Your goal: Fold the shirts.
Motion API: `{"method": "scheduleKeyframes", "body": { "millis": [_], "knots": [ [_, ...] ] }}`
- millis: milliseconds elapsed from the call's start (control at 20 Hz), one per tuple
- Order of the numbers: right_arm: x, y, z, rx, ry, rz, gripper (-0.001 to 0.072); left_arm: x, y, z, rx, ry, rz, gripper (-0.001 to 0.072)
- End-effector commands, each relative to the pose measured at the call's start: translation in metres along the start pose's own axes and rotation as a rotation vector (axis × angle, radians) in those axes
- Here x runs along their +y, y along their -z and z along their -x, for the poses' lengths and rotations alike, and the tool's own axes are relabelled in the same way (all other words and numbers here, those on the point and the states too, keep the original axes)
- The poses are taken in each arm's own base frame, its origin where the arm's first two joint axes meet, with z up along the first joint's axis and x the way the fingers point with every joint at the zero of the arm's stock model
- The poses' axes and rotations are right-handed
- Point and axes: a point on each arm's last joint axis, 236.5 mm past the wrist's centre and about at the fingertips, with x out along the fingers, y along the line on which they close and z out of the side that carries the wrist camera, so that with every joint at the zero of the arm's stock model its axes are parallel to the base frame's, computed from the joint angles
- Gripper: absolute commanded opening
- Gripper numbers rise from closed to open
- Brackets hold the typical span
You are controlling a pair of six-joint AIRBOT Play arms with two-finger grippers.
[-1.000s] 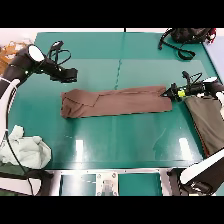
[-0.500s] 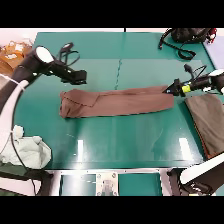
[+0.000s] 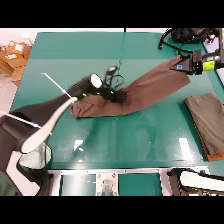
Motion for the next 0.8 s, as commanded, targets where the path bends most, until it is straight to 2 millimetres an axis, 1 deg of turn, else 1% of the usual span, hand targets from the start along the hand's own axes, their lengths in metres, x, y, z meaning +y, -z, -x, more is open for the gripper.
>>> {"method": "scheduleKeyframes", "body": {
  "millis": [0,100,200,300,350,400,450,500,550,600,650,750],
  "knots": [
    [0.056,0.004,0.009,-0.045,-0.026,0.074,0.0015,-0.031,0.019,-0.04,0.0,0.064,0.022,0.0028],
    [0.063,0.005,0.005,-0.038,-0.042,0.078,0.0015,-0.037,0.025,-0.048,0.012,0.075,0.024,0.0029],
    [0.06,0.006,-0.001,-0.034,-0.039,0.07,0.0015,-0.038,0.018,-0.044,-0.002,0.079,0.015,0.0029],
    [0.053,0.007,-0.008,-0.028,-0.042,0.046,0.0015,-0.037,0.006,-0.033,0.002,0.09,0.008,0.0029],
    [0.051,0.01,-0.012,-0.019,-0.045,0.034,0.0015,-0.036,0.004,-0.024,0.03,0.098,-0.01,0.0029],
    [0.051,0.013,-0.017,-0.008,-0.05,0.028,0.0015,-0.033,0.003,-0.01,0.077,0.106,-0.028,0.0028],
    [0.052,0.015,-0.024,-0.001,-0.055,0.025,0.0016,-0.026,0.002,0.008,0.134,0.102,-0.054,0.0028],
    [0.056,0.016,-0.032,0.003,-0.061,0.027,0.0016,-0.014,0.0,0.029,0.188,0.077,-0.086,0.0028],
    [0.062,0.017,-0.043,0.007,-0.07,0.032,0.0016,0.005,-0.003,0.055,0.242,0.023,-0.115,0.0028],
    [0.07,0.018,-0.055,0.006,-0.079,0.033,0.0016,0.027,-0.008,0.082,0.282,-0.055,-0.124,0.0028],
    [0.079,0.018,-0.07,-0.002,-0.088,0.033,0.0016,0.055,-0.017,0.115,0.306,-0.158,-0.13,0.0028],
    [0.099,0.019,-0.106,-0.029,-0.106,0.033,0.0016,0.106,-0.038,0.181,0.299,-0.354,-0.122,0.0028]
  ]
}}
